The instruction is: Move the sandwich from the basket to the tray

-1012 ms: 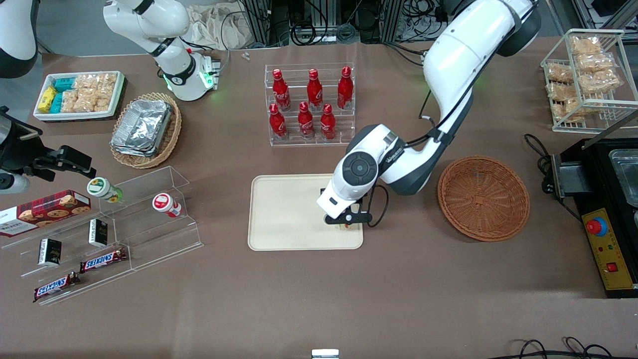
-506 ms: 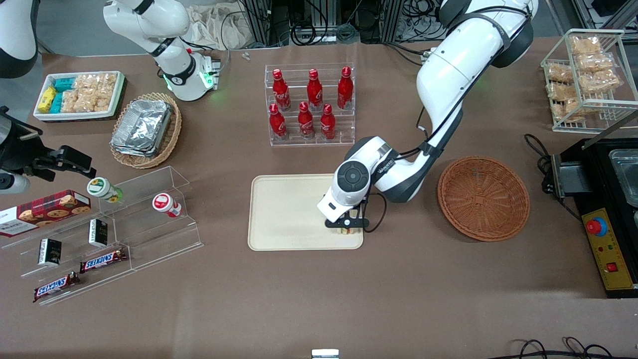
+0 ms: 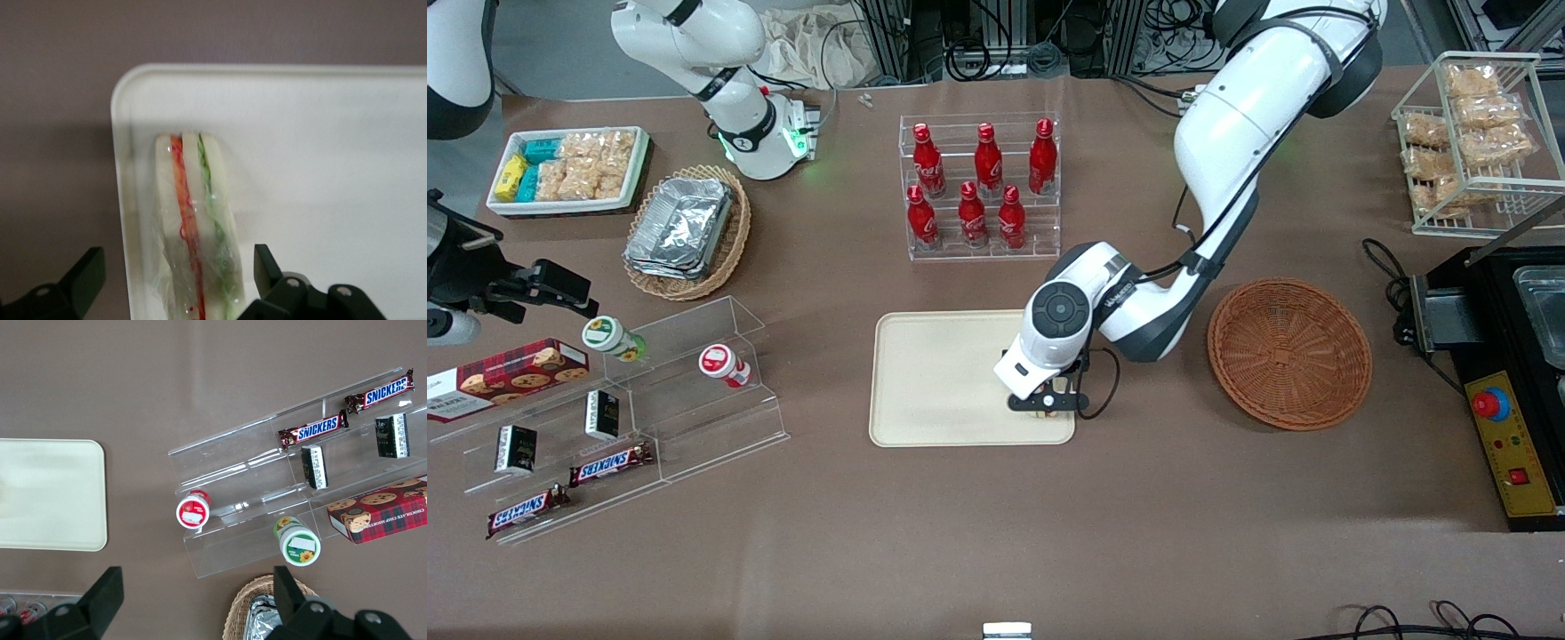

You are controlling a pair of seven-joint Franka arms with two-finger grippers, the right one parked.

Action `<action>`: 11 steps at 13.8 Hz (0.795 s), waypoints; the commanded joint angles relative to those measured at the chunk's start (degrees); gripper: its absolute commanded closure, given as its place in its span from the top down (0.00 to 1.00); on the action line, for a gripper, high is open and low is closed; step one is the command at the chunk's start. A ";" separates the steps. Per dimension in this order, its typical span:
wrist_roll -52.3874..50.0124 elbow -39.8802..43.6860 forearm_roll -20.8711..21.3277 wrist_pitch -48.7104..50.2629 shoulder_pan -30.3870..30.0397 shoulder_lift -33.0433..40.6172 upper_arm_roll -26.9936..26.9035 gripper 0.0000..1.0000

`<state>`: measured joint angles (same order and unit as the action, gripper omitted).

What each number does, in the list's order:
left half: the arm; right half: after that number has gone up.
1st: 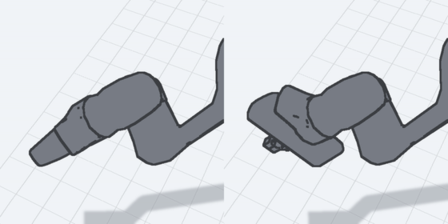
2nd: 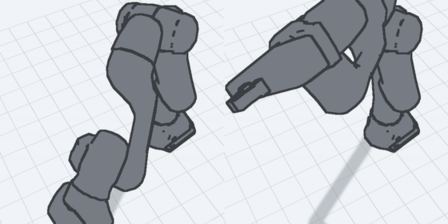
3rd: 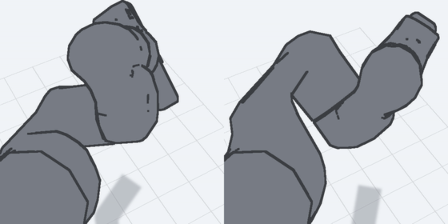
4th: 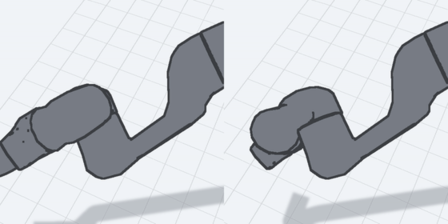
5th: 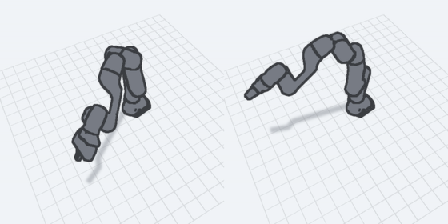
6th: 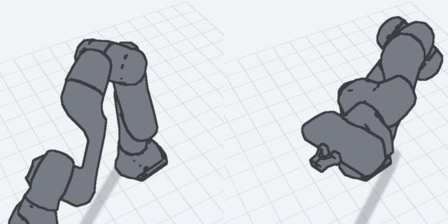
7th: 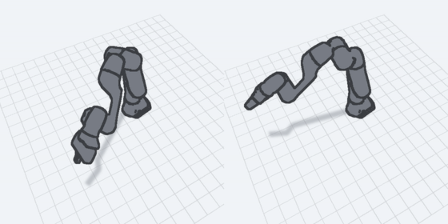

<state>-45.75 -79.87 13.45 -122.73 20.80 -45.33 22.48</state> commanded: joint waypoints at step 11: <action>9.77 -1.07 -11.69 25.67 -14.81 26.15 0.11 1.00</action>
<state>-42.24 -78.98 4.87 -100.59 9.63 -22.48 22.31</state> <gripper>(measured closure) 0.000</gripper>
